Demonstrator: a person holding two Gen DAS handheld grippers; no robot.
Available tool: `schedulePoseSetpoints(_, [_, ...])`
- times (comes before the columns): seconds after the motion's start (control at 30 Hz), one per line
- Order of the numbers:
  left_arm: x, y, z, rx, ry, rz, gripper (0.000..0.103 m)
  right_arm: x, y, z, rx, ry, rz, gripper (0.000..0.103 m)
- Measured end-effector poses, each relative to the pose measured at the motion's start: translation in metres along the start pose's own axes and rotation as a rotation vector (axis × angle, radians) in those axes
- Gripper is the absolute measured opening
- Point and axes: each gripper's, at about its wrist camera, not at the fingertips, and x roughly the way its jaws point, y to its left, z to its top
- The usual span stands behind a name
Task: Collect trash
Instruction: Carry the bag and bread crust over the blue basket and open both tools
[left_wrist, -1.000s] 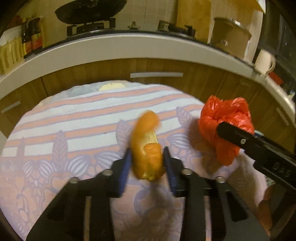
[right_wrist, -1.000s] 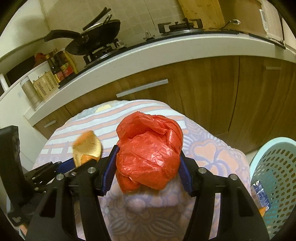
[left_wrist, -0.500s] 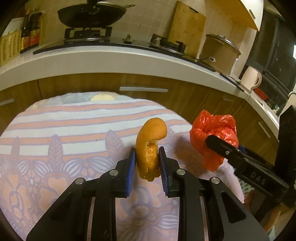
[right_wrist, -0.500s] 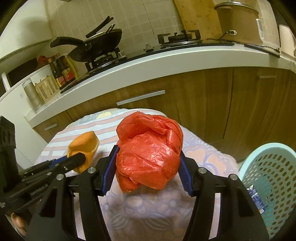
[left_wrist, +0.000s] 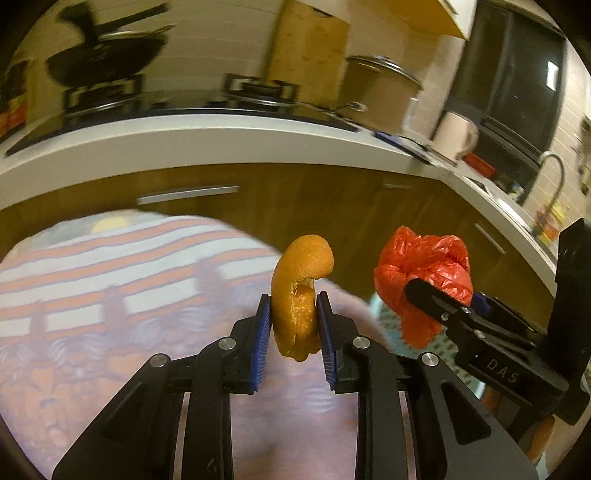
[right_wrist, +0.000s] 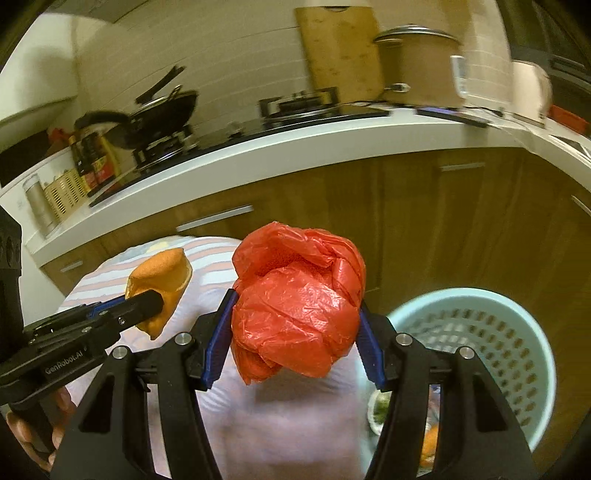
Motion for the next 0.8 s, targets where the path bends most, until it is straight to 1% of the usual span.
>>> schedulePoseSetpoints(0.13, [0.014,-0.037,-0.001,0.052,0.016,-0.048,0.023,-0.014,-0.035,-0.003,0.040,-0.011,-0.054,0.056])
schedulePoseSetpoints(0.37, [0.046,-0.097,-0.004,0.143,0.066,-0.115,0.023,-0.027,-0.099,-0.017,0.143,0.003,-0.137,0.056])
schedulePoseSetpoints(0.5, [0.063,-0.118,-0.006,0.170,0.094,-0.143,0.023,-0.031,-0.127,-0.027,0.194,0.017,-0.162,0.056])
schedulePoseSetpoints(0.6, [0.072,-0.130,-0.010,0.185,0.112,-0.161,0.024,-0.031,-0.140,-0.030,0.216,0.029,-0.173,0.056])
schedulePoseSetpoints(0.67, [0.079,-0.137,-0.011,0.192,0.127,-0.172,0.025,-0.031,-0.146,-0.031,0.222,0.032,-0.181,0.059])
schedulePoseSetpoints(0.73, [0.085,-0.143,-0.013,0.199,0.146,-0.182,0.028,-0.031,-0.152,-0.032,0.245,0.041,-0.195,0.060])
schedulePoseSetpoints(0.8, [0.090,-0.144,-0.014,0.195,0.164,-0.195,0.044,-0.028,-0.161,-0.035,0.283,0.054,-0.177,0.062])
